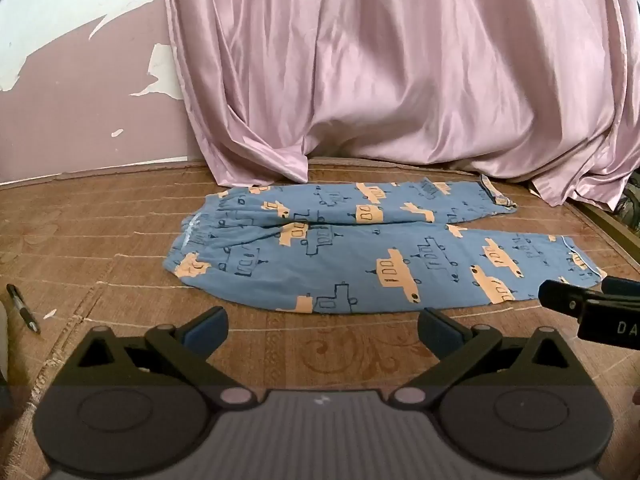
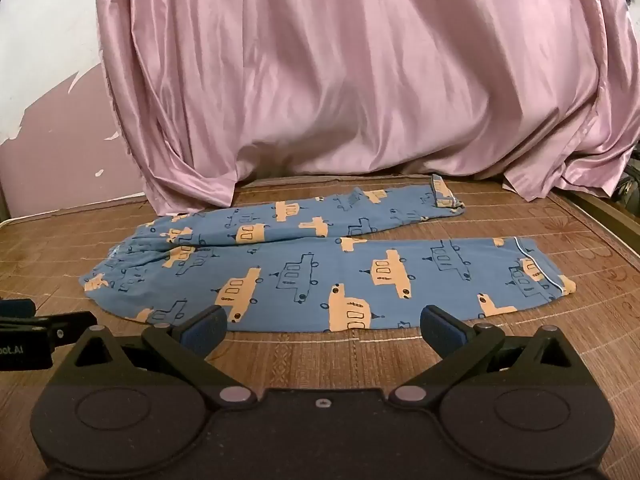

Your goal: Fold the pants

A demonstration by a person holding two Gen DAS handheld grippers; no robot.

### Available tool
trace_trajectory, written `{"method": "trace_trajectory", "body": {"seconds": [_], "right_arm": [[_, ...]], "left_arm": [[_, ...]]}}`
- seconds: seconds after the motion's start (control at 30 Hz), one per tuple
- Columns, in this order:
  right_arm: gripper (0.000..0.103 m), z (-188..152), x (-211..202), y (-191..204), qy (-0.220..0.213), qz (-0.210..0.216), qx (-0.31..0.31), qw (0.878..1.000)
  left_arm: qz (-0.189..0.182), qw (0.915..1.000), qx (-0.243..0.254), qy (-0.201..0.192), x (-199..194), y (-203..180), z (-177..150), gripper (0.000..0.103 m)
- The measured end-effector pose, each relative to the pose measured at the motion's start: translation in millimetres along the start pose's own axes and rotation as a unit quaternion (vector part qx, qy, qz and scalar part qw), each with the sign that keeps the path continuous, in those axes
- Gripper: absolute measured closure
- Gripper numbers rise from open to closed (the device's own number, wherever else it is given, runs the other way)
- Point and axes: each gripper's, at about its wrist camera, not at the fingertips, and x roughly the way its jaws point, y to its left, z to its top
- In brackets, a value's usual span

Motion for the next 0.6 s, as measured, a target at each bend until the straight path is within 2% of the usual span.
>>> {"method": "trace_trajectory", "body": {"seconds": [0.6], "right_arm": [[0.001, -0.8, 0.9, 0.0, 0.000, -0.009, 0.004, 1.000]], "left_arm": [[0.006, 1.0000, -0.001, 0.006, 1.3, -2.4, 1.2, 0.000]]}}
